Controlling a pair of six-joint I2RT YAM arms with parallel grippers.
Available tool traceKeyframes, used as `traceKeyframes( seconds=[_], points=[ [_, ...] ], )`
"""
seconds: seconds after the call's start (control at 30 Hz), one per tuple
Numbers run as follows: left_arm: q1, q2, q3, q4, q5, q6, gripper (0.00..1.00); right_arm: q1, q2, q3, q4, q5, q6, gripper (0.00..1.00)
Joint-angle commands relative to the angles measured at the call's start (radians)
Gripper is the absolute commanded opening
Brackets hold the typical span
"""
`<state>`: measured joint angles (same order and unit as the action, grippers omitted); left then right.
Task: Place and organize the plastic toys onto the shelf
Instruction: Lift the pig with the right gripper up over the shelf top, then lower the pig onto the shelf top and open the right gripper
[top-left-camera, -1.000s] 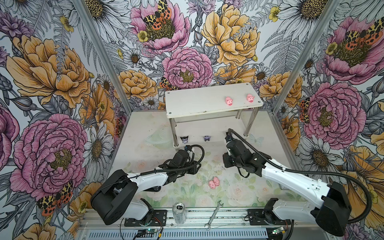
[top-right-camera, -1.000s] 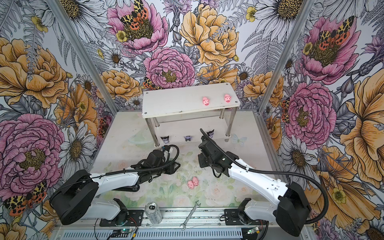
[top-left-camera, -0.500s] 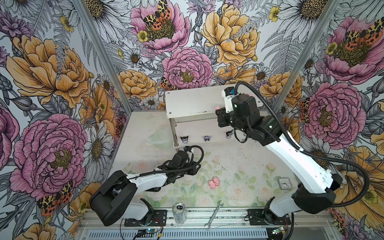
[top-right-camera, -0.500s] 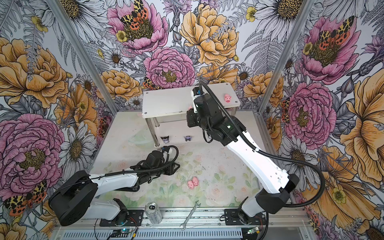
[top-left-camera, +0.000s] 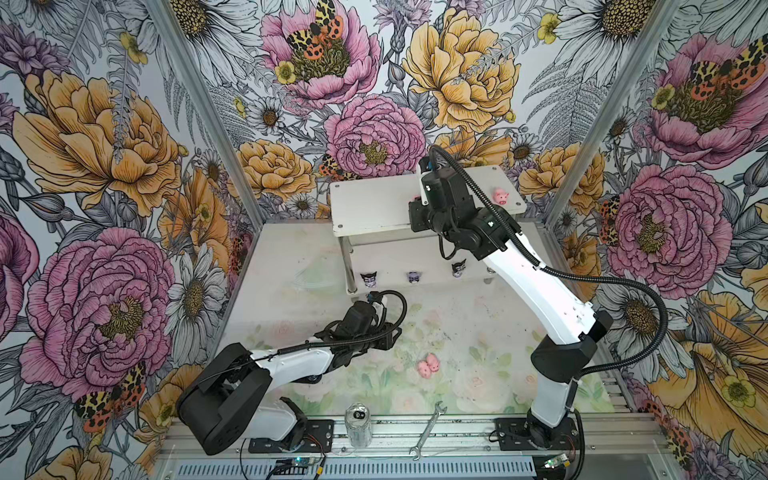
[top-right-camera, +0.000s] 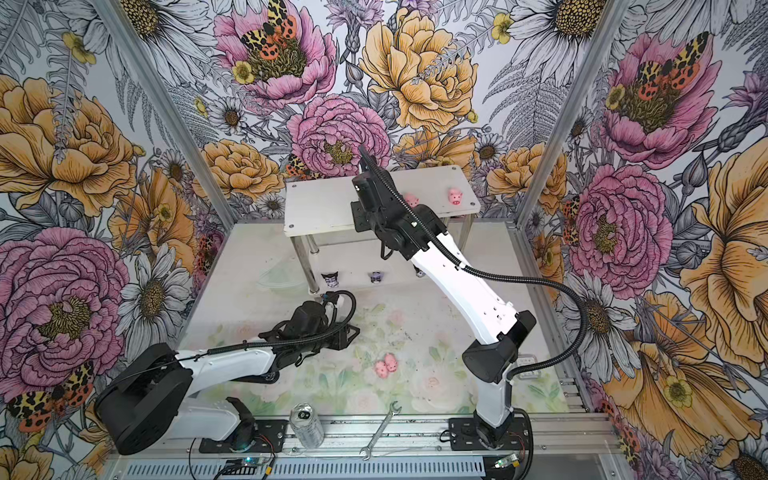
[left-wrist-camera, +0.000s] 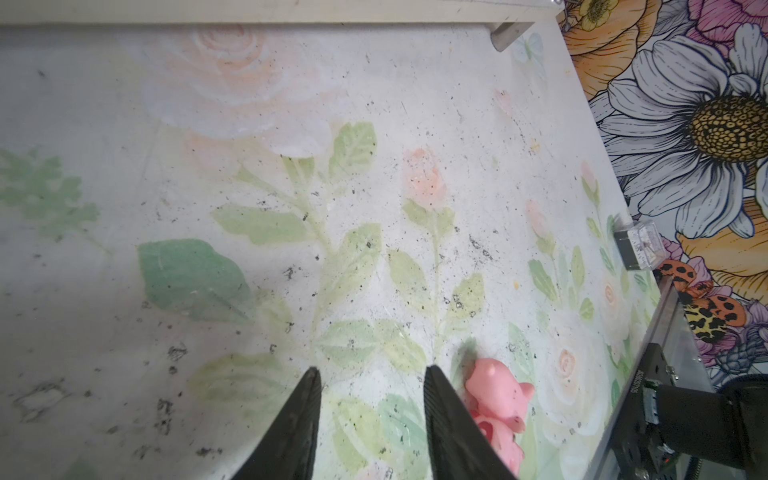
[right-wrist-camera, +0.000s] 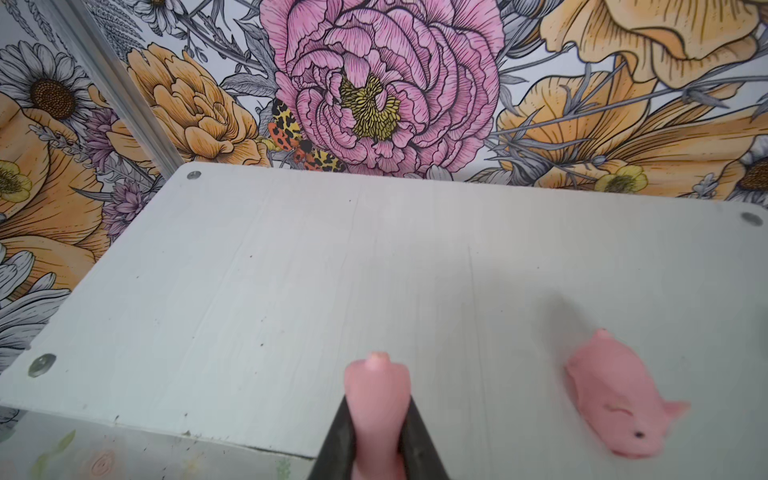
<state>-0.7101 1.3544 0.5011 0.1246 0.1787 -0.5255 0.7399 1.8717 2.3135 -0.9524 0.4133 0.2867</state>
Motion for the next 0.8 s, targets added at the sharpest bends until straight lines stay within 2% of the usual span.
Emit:
traceKeyframes(
  seconds=[0.0,0.4,0.77],
  points=[
    [0.011,0.012,-0.005,0.031,0.015,0.006,0.43,-0.003,0.035,0.035,-0.023,0.071,-0.019,0.20],
    [0.013,0.028,0.011,0.030,0.021,0.005,0.43,-0.031,0.090,0.040,-0.031,0.067,0.001,0.25],
    [0.016,0.025,0.004,0.028,0.020,0.004,0.43,-0.049,0.104,0.031,-0.038,0.026,0.028,0.38]
  ],
)
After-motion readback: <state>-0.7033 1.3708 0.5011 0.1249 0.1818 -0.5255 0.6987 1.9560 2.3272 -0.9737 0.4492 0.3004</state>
